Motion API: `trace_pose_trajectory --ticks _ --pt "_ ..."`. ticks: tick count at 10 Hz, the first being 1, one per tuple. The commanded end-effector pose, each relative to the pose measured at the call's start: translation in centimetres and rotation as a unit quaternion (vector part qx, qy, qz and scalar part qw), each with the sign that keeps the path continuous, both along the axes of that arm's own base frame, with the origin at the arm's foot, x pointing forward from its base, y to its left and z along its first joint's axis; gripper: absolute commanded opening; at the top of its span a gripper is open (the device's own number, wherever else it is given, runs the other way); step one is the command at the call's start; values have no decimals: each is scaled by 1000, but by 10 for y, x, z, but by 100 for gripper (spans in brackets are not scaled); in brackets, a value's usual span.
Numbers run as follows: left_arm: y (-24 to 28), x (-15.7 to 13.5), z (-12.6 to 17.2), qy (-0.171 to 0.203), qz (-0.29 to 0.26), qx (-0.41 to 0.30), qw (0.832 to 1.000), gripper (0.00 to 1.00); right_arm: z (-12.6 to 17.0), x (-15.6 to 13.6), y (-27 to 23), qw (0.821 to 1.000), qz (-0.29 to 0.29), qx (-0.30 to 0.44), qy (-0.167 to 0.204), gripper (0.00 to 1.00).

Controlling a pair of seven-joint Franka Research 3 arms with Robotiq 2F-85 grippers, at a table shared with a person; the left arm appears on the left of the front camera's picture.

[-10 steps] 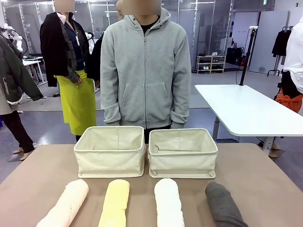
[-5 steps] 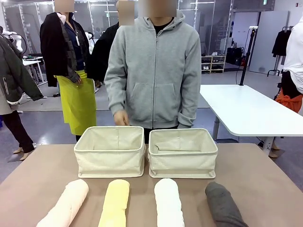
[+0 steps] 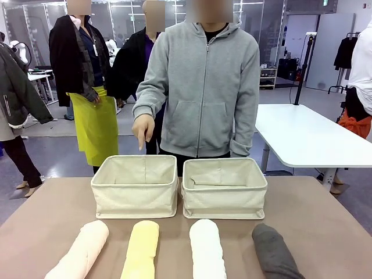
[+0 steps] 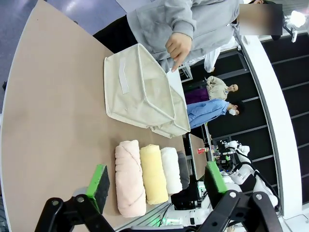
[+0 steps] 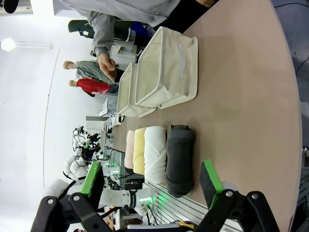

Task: Divide the towels into two baskets.
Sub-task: Pick up one hotel-folded towel and place it in the Fabric basket indicated by the person.

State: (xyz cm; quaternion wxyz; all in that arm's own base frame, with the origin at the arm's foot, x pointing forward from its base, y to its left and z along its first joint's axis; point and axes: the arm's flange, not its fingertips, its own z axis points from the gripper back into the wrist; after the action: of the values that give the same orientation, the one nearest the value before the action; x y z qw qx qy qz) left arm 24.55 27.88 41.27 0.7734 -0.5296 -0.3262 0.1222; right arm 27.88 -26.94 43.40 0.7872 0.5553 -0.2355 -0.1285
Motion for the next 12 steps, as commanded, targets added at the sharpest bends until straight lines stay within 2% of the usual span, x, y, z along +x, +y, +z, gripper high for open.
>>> trace_pose_trajectory --ticks 1,3,5,6,7,9,10,12 --pt "1 -1 1 -6 1 -3 1000 100 3 0 1 1000 0 3 -5 100" --pt "0 0 0 0 0 0 1000 100 3 0 1 1000 0 3 -5 100" --pt "-46 18 30 32 -73 74 994 100 3 0 1 1000 0 3 -5 100" --pt "-76 26 44 56 -107 116 986 100 3 0 1 1000 0 3 -5 100" --pt "-101 31 55 65 -147 128 979 100 3 0 1 1000 0 3 -5 100" --pt "-151 41 63 112 -214 189 952 100 3 0 1 1000 0 3 -5 100" --pt "-178 46 62 130 -255 230 930 100 3 0 1 1000 0 3 -5 100" --pt "-222 51 50 159 -298 299 892 100 3 0 1 1000 0 3 -5 100"
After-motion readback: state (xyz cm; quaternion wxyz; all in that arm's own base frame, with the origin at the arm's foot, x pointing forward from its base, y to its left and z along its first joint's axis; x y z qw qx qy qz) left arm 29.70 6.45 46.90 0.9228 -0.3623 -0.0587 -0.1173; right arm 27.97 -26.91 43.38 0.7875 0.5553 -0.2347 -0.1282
